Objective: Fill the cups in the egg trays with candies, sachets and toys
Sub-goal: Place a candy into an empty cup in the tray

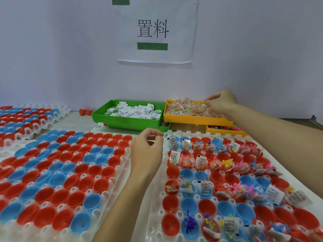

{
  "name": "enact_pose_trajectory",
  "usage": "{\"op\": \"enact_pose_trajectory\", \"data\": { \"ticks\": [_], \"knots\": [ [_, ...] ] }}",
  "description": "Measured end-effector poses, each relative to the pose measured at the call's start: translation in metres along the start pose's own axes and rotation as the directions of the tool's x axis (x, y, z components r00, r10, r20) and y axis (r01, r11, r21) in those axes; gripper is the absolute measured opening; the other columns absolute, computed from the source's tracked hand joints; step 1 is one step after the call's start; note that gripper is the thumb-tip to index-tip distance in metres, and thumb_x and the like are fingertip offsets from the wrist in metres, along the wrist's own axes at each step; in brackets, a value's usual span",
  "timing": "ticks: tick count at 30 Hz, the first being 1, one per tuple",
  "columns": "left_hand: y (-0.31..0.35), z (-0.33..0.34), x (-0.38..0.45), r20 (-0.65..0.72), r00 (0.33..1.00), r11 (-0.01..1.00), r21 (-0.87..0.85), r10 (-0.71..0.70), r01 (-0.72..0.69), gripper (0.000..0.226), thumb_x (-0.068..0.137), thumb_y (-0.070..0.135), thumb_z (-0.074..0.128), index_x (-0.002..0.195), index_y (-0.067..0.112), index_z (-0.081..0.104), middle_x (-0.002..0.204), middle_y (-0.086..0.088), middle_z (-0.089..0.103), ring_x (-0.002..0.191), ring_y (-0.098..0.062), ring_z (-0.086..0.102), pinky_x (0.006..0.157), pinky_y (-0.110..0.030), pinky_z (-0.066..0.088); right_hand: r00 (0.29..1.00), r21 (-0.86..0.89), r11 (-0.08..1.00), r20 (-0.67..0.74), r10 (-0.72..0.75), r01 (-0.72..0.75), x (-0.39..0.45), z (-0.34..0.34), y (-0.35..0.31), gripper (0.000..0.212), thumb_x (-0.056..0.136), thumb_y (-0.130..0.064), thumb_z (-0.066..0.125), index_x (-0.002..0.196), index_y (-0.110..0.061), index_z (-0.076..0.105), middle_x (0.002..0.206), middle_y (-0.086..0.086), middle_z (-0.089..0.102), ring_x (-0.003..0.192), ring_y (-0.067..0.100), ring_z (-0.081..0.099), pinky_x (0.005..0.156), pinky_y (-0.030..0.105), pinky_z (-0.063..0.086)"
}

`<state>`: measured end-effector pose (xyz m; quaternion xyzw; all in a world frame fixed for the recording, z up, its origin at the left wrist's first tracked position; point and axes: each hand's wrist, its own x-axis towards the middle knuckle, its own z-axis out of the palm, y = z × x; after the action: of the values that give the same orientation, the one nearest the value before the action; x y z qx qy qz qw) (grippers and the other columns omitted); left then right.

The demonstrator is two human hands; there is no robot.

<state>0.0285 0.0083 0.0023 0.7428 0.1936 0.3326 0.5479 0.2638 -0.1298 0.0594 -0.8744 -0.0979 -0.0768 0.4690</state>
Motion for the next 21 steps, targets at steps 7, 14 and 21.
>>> {"op": "enact_pose_trajectory", "data": {
  "ticks": [7,14,21],
  "knots": [
    [0.011,0.0,-0.007,0.064,0.998,1.0,-0.013,0.018,-0.017,0.021,0.094,0.01,0.054,0.086,0.025,0.066,0.085,0.003,0.071,0.079,-0.01,0.064,0.059,-0.016,0.047,0.963,0.451,0.878,0.265,0.042,-0.162,-0.045,-0.033,-0.004,0.014,0.099,-0.012,0.06,0.111,-0.008,0.066,0.104,0.01,0.072,0.077,0.017,0.072,0.069,0.026,0.054],
    [0.03,0.004,-0.023,0.248,0.957,0.981,-0.154,0.153,-0.117,0.015,0.097,0.01,0.056,0.094,0.019,0.067,0.074,-0.001,0.074,0.069,-0.018,0.07,0.058,-0.038,0.054,0.898,0.514,0.856,0.399,-0.183,-0.054,-0.136,-0.074,-0.002,0.03,0.084,-0.028,0.065,0.106,-0.01,0.072,0.088,0.006,0.077,0.067,0.013,0.068,0.062,0.021,0.055],
    [0.041,0.006,-0.032,0.516,0.801,0.942,-0.287,0.305,-0.174,0.015,0.086,0.02,0.074,0.1,0.017,0.072,0.083,-0.006,0.075,0.076,-0.021,0.071,0.073,-0.036,0.057,0.852,0.334,0.922,0.408,-0.329,0.196,-0.189,-0.076,0.001,0.017,0.085,-0.036,0.066,0.097,-0.027,0.074,0.079,0.004,0.076,0.069,0.017,0.072,0.062,0.022,0.057]
  ]
}}
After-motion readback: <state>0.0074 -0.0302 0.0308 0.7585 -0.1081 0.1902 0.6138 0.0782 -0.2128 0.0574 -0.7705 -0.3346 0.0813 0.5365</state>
